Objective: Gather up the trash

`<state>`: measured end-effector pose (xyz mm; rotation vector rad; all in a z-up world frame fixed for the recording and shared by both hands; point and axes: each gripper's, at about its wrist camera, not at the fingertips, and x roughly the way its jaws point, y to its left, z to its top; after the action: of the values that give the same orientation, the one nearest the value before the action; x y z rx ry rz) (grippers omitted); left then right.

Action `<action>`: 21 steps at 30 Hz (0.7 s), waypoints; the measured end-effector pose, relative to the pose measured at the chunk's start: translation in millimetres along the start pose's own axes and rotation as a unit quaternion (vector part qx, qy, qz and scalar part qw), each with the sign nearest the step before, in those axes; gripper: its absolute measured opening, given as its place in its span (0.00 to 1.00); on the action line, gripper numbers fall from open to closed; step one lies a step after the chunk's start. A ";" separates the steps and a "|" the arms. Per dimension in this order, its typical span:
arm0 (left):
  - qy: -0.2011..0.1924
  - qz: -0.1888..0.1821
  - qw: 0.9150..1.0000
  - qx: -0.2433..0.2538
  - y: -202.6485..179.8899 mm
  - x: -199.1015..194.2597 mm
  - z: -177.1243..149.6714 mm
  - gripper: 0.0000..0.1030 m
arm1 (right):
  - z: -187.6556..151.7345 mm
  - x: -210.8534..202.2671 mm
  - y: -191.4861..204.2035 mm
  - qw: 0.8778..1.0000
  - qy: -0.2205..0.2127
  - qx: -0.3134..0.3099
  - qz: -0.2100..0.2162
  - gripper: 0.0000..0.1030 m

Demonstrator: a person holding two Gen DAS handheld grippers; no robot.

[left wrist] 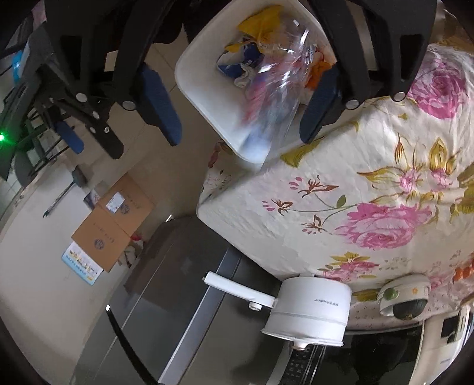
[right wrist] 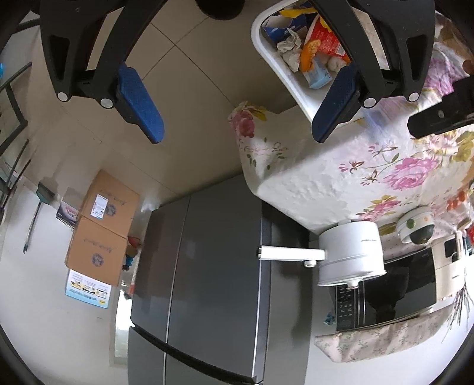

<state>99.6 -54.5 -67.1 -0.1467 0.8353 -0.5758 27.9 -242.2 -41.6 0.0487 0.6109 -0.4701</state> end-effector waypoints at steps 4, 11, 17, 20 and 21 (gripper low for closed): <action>-0.026 0.038 0.999 0.028 -10.5 -9.6 -0.5 0.90 | 1.7 -1.3 -2.2 1.000 -0.002 -0.002 -0.017 0.93; -0.122 0.143 0.980 0.070 -24.4 -40.6 1.8 0.93 | 3.3 -12.4 1.7 0.999 -0.024 -0.011 -0.029 0.93; -0.165 0.165 0.971 0.051 -26.7 -60.0 4.4 0.94 | 6.4 -26.2 4.9 0.999 -0.046 0.001 -0.013 0.93; -0.154 0.174 0.971 0.060 -29.0 -60.1 2.3 0.94 | 7.1 -31.1 10.3 0.998 -0.058 -0.003 -0.012 0.93; -0.151 0.174 0.971 0.061 -30.2 -60.0 1.6 0.94 | 7.1 -31.6 11.6 0.998 -0.059 -0.004 -0.013 0.93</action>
<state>56.2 -47.8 -16.2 0.0271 0.5109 -0.2627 14.2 -220.2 -19.1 0.0062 0.4974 -0.4923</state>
